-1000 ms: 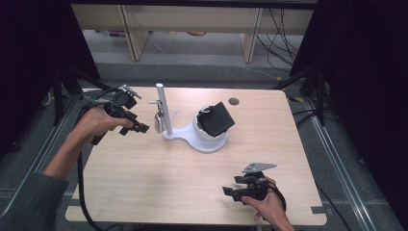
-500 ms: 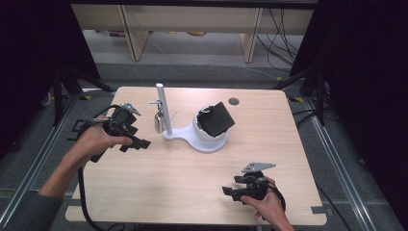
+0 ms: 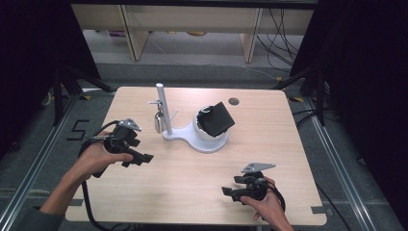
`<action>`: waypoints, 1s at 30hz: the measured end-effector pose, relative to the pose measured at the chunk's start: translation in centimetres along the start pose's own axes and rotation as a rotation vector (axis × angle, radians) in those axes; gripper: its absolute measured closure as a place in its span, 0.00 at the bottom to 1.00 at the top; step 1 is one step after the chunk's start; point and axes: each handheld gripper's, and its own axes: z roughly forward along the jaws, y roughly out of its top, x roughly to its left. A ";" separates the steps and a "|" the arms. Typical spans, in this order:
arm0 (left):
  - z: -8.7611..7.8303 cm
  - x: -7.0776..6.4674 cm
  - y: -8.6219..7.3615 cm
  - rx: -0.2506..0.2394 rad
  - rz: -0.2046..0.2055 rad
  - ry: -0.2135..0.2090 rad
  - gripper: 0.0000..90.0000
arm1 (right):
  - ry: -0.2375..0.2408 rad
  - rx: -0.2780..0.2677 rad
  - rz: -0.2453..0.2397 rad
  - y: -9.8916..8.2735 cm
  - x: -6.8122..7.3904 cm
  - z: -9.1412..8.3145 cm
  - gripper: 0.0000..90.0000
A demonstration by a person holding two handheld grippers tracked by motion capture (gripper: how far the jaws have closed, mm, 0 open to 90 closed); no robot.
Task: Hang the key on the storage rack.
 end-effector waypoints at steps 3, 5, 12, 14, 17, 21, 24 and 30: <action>0.7 -0.3 -0.7 -0.015 0.003 -0.012 0.25 | 0.010 0.011 0.019 0.0 0.1 0.0 0.33; 0.9 -0.4 -0.8 -0.016 0.008 -0.014 0.25 | 0.019 -0.002 0.024 0.0 0.1 0.1 0.33; 2.4 -1.4 -2.1 -0.057 0.030 -0.014 0.24 | 0.017 -0.004 0.026 0.0 0.2 0.1 0.33; 2.6 -1.7 -2.3 -0.059 0.034 -0.013 0.23 | 0.019 0.000 0.039 0.0 0.4 0.0 0.33; 3.3 -2.9 -3.2 -0.083 0.051 -0.027 0.23 | 0.018 0.000 0.026 0.0 0.3 0.0 0.33; 3.7 -3.7 -3.9 -0.104 0.068 -0.041 0.23 | 0.017 -0.006 0.005 0.0 0.2 0.1 0.33; 4.1 -4.4 -4.7 -0.120 0.063 -0.029 0.23 | 0.011 0.001 0.005 0.0 0.2 0.0 0.33; 5.1 -4.9 -6.2 -0.148 0.072 0.003 0.23 | -0.001 0.003 -0.003 0.0 0.3 0.1 0.33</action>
